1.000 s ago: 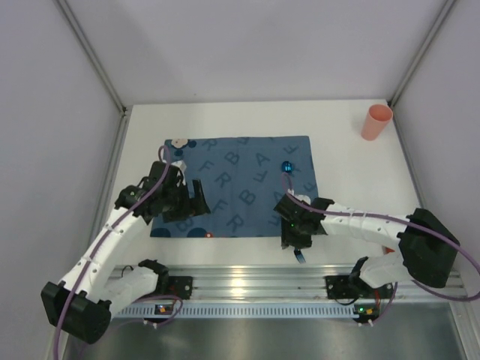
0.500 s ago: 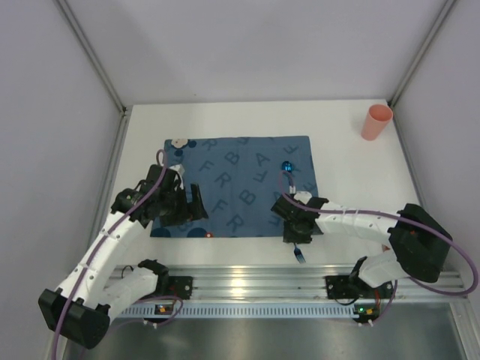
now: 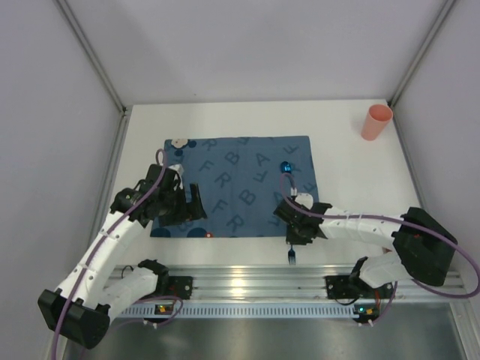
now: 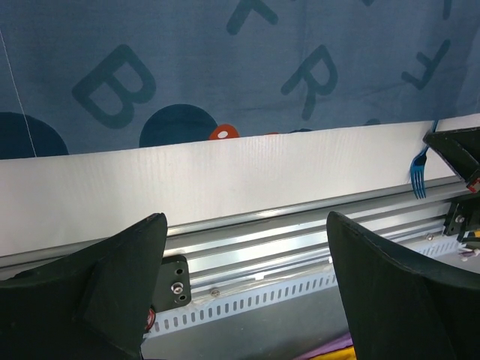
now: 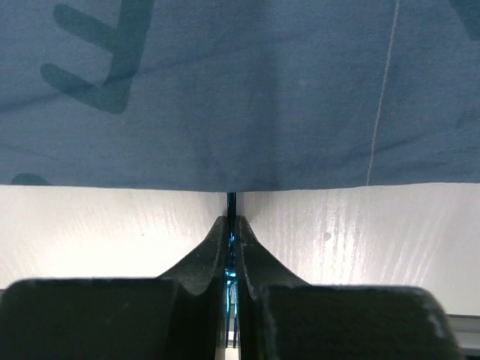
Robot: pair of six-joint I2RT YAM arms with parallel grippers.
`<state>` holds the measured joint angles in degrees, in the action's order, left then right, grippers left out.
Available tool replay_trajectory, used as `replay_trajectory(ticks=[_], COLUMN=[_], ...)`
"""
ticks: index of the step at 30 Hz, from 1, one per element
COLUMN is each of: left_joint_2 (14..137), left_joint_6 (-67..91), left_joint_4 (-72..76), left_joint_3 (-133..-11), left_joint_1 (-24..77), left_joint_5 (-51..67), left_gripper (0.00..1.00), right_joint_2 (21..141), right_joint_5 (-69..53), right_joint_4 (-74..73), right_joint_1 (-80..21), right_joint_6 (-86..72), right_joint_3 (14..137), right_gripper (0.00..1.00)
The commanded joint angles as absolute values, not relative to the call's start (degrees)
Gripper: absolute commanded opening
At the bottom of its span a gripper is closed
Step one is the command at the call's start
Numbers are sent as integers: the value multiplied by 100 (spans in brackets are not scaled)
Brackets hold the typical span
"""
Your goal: Set the dinner table for one person
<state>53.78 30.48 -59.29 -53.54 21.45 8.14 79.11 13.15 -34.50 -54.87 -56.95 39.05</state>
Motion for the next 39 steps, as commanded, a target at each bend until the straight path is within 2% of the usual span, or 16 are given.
replay_trajectory(ticks=[1,7,10,13,14,18,25,29,39], left_joint_2=[5396,5774,6089,6449,6529,6908,7004,7128,7760], left_joint_6=[2945,2391,2373,2478,2479,2741,4288,4588,3868], left_joint_4=[-5907,-5845,-5618,-5336,-5065,-4168,-1751,-1318,-2320], left_joint_3=[-5519,-6352,-6582,-6496,-6443,-6082,-5704,-5765,-5862], left_joint_1=[2127,2294,2312,2312,2320,2329,2355,2644,3480], left_joint_5=[896,615,1106,2054,2857,4643,6124,6179,5257], left_gripper=[92,93,93,93,92,91,92,89,82], right_joint_2=[7964,7200,6971,6847,6803,6881,7084,7355,7787], right_joint_5=[853,62,-123,-71,-53,-122,-53,219,483], right_joint_4=[-3628,-4929,-5606,-6230,-6484,-6924,-7251,-7216,-7251], right_joint_1=[-5914,-6555,-6950,-7136,-7145,-7146,-7506,-7506,-7488], right_joint_6=[-5889,-5757,-5827,-5862,-5862,-5757,-5766,-5652,-5476], right_joint_3=[3647,4762,5456,6168,6335,7239,7814,7883,8692], right_gripper=[0,0,0,0,0,0,0,0,0])
